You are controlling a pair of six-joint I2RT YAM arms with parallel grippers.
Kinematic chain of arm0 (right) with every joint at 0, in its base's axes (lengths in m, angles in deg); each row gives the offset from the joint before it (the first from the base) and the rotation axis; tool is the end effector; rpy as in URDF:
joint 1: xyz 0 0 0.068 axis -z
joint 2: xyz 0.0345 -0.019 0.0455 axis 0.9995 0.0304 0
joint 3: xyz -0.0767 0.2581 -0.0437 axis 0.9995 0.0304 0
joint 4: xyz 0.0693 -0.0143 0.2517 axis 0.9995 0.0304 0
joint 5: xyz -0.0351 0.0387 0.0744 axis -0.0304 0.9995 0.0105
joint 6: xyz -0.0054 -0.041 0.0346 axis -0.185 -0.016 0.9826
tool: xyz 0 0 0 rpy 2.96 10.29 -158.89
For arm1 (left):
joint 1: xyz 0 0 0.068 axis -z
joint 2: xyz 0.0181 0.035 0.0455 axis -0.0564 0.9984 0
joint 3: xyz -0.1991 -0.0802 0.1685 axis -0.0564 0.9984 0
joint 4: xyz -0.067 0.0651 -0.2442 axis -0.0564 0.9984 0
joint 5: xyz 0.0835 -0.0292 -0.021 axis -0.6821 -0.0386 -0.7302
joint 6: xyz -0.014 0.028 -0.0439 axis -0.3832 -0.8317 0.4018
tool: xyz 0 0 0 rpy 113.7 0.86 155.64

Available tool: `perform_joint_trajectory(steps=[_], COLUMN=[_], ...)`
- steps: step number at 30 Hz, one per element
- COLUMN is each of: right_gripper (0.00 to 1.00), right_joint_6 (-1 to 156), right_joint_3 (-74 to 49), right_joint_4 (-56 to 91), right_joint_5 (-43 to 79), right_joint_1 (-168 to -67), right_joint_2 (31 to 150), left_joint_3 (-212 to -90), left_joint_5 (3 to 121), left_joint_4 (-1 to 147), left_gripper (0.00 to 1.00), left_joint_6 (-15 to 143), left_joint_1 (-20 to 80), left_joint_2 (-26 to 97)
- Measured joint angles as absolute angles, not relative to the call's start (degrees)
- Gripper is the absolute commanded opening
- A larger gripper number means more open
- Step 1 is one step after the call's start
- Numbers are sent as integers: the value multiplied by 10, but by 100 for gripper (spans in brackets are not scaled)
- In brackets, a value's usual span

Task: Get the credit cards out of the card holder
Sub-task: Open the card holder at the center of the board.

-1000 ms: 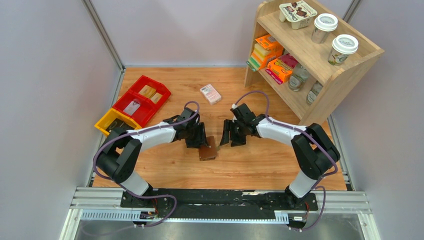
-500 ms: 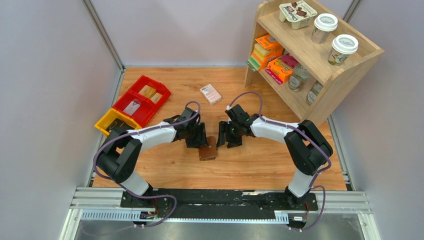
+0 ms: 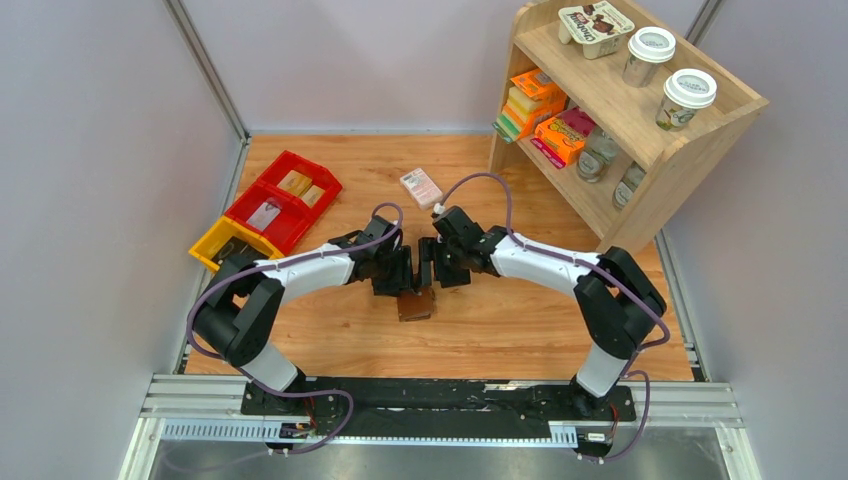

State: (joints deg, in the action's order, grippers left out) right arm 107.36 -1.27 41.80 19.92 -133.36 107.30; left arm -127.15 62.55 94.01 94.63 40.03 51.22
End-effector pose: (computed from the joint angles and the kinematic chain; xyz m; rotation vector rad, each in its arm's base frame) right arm 0.2432 0.2522 0.1968 -0.2684 2.7363 0.6759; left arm 0.2356 -0.1829 0.1612 -0.0894 2.7822 -0.6180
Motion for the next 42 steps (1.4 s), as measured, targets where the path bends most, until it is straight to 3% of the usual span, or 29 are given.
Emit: perform_joint_trajectory(steps=[8, 22, 26, 28, 32, 35, 42], right_gripper=[40, 19, 0, 0, 0, 0, 0], right_joint_6=[1077, 1079, 1080, 1079, 1073, 1058, 1020], right_joint_3=[-1, 42, 56, 62, 65, 58, -25], right_joint_4=[415, 404, 371, 357, 354, 378, 458], right_joint_5=[181, 177, 197, 209, 221, 221, 217], right_joint_1=[-1333, -1315, -1312, -1308, -1302, -1301, -1302], right_joint_2=[1104, 1103, 1102, 1098, 1090, 1063, 1020], left_joint_3=[-1272, -1272, -1272, -1272, -1250, -1220, -1138], left_joint_5=[623, 620, 620, 621, 623, 603, 564], left_joint_4=[941, 941, 941, 940, 913, 901, 918], left_gripper=[56, 56, 56, 59, 78, 86, 93], left_joint_6=[946, 945, 945, 945, 950, 948, 957], left_joint_1=[402, 403, 403, 403, 404, 406, 351], left_joint_2=[512, 512, 512, 512, 491, 456, 299])
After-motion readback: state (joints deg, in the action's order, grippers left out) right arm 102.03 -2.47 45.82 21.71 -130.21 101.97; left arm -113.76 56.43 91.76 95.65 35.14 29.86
